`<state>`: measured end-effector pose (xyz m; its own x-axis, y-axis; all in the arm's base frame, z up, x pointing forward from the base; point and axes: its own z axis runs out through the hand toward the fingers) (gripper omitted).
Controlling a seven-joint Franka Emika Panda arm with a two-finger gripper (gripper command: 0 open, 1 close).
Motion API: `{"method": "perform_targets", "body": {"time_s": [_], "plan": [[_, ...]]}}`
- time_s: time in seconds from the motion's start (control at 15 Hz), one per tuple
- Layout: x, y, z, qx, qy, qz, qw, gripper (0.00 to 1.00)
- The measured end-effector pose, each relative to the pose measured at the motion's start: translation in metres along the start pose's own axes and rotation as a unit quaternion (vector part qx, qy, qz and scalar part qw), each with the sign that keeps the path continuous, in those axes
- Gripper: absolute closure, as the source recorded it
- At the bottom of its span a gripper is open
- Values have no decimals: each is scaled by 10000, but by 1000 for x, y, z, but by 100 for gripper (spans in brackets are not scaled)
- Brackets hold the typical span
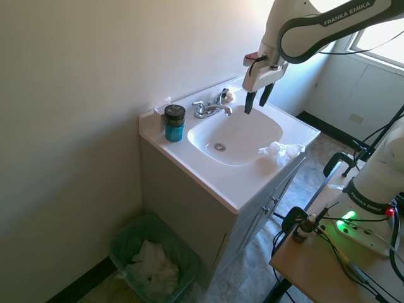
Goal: Throw the tissue in the trash bin
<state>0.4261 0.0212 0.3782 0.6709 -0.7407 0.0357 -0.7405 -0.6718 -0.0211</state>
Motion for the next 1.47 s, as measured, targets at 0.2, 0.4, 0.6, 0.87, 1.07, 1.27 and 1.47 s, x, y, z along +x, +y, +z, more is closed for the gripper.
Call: {"method": "perform_targets", "body": {"time_s": [0.2,0.4,0.6,0.87,1.07,1.27,1.47], "plan": [[5,5,0,-43,-6,-30,10000,0],[13,19,-3,-164,-49,69,9998,0],[9,32,-5,-377,-123,70,9992,0],[0,55,17,-755,-286,36,9967,0],[-11,68,37,-979,-440,-73,9942,0],[-20,76,57,-1205,-563,-160,9910,0],[-27,74,74,-1382,-645,-289,9879,0]]}}
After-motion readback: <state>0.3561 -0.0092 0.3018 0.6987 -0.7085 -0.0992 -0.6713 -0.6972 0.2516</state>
